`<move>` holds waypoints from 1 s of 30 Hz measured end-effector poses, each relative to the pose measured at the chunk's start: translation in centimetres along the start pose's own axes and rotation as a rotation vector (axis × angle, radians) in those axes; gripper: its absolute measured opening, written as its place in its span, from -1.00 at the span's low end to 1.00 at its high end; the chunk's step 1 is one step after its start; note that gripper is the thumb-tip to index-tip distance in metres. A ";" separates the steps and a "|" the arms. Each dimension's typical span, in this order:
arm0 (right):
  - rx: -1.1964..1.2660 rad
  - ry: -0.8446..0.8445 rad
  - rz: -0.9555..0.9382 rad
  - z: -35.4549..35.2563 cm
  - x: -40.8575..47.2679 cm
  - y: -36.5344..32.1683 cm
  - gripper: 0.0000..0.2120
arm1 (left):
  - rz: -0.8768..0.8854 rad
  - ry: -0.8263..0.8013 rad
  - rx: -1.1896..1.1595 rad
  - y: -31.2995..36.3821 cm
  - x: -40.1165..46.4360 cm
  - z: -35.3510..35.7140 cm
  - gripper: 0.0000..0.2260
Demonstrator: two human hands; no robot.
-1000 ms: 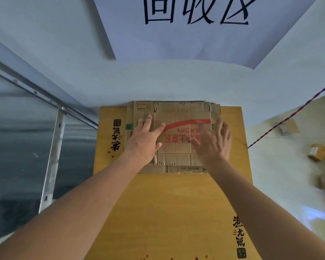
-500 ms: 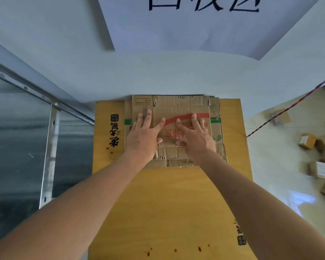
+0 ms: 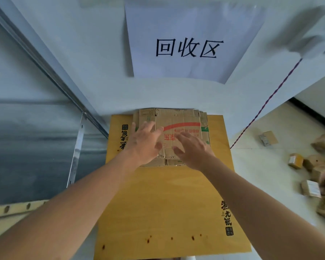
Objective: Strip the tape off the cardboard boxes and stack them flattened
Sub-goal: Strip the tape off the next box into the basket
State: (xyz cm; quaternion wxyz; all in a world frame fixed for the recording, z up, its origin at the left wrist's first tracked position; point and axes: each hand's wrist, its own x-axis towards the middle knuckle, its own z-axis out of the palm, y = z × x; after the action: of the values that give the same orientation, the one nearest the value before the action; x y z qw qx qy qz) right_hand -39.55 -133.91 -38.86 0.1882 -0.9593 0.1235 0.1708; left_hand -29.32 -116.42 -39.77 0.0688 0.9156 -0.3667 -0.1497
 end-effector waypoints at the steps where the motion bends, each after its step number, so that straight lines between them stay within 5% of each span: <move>1: -0.007 0.016 -0.029 -0.9 -1.2 -0.4 -0.45 | 0.005 0.029 0.007 0.5 -1.1 -1.0 -0.43; 19: -0.176 0.377 -0.474 -12.3 -29.7 -7.5 -0.34 | -0.128 0.432 0.157 15.8 -32.4 -14.9 -0.43; 30: -0.217 0.476 -0.773 -14.8 -41.7 -19.7 -0.35 | -0.340 0.629 0.213 15.3 -50.7 -20.7 -0.44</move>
State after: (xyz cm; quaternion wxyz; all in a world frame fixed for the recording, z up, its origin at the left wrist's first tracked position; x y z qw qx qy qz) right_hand -67.42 -114.92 -4.10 0.1030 -0.9615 -0.2220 -0.1248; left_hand -67.38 -92.05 -5.26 0.0567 0.9668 -0.1839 0.1684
